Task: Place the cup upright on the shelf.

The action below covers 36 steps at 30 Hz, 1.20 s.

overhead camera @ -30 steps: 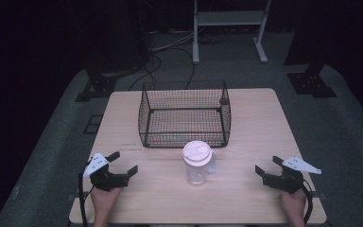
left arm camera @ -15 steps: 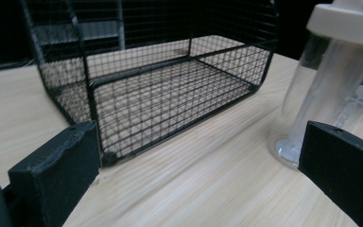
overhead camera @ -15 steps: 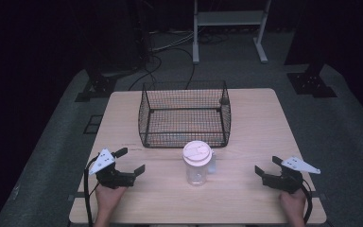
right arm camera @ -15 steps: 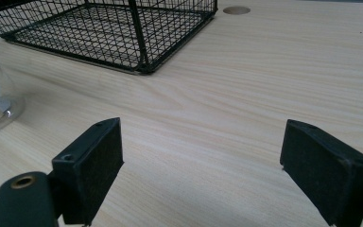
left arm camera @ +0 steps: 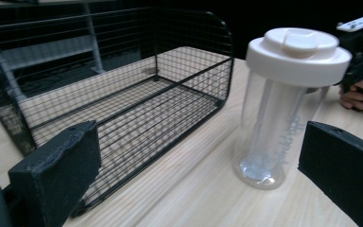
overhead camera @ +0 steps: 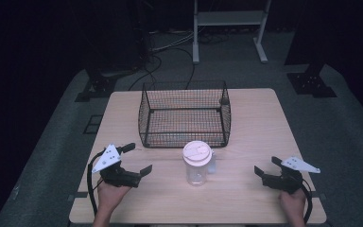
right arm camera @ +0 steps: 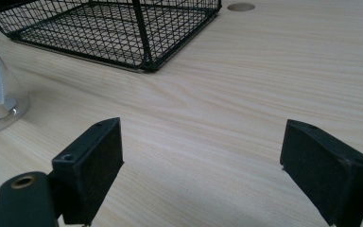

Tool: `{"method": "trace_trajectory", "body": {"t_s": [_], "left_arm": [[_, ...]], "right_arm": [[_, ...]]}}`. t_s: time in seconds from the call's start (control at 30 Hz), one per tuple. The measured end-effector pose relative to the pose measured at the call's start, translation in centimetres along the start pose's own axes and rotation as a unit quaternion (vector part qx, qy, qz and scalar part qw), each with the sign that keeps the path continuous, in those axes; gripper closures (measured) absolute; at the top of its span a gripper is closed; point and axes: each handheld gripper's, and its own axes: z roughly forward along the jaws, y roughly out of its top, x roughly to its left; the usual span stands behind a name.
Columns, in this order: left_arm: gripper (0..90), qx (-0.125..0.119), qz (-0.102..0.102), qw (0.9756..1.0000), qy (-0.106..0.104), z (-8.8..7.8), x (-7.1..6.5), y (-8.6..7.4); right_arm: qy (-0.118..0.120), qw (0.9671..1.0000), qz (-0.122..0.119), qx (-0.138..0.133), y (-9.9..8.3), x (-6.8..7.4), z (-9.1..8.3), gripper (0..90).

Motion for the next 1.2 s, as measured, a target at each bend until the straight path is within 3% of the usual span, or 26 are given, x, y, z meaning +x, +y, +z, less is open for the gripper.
{"method": "trace_trajectory", "body": {"t_s": [0.5, 0.83, 1.2], "left_arm": [[0.0, 0.014, 0.012, 0.9984, -0.053, 1.2, -0.9, 2.2], [0.0, 0.038, 0.041, 0.9934, -0.1, 2.4, -2.7, 4.3], [0.0, 0.056, 0.052, 0.9891, -0.126, 4.0, -3.5, 5.3]], "right_arm": [[0.006, 1.0, -0.001, 0.0, 0.0, 0.0, 0.0, 12.9], [0.008, 1.0, -0.002, 0.0, 0.0, 0.0, 0.0, 12.9], [0.011, 0.9999, -0.002, -0.001, 0.0, 0.0, 0.0, 12.9]]}}
